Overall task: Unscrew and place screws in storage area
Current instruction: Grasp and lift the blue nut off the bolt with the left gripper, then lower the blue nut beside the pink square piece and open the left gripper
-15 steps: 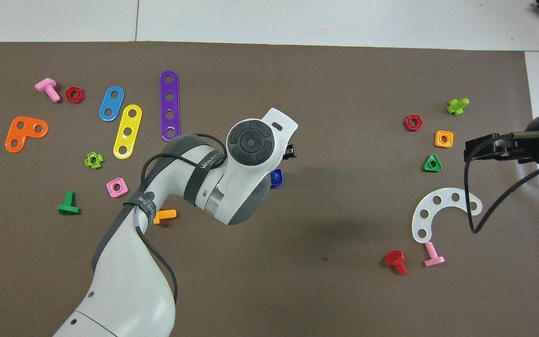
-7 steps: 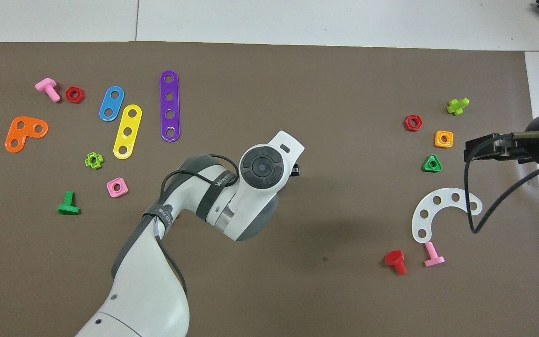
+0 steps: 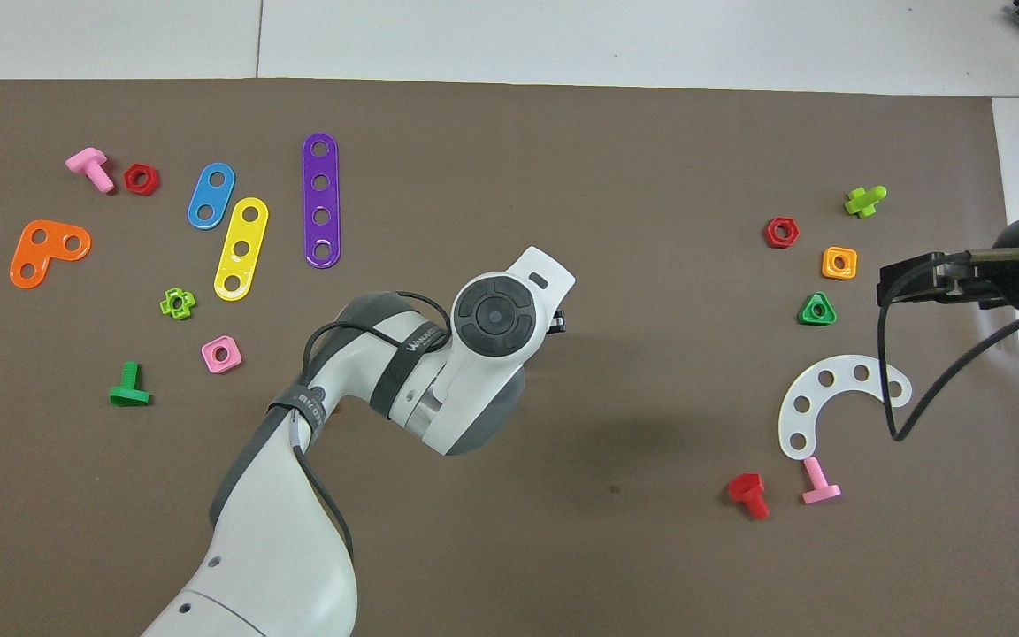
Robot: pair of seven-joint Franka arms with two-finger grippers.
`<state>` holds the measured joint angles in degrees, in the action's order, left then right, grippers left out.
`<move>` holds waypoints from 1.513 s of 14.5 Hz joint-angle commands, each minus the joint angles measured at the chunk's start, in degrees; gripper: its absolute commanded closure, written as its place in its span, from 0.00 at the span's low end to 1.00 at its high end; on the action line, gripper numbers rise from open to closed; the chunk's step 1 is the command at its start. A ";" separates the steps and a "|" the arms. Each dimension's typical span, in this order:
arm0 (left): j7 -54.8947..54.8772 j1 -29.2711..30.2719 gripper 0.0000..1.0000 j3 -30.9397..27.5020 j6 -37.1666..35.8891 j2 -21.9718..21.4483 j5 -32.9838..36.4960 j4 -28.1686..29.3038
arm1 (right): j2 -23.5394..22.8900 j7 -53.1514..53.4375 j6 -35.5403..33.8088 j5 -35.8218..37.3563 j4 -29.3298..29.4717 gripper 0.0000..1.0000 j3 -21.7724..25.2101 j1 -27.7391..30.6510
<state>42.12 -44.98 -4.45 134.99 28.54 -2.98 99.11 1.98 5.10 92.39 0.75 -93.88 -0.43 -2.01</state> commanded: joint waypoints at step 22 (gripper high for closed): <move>-45.20 27.05 0.94 -1.53 -15.73 -12.01 -6.69 12.59 | 0.57 -3.07 -1.25 -1.19 0.01 0.00 -0.09 0.17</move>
<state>-2.38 -16.97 -5.94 116.34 20.63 -8.63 106.12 1.98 4.76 92.37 0.75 -93.87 -0.44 -2.03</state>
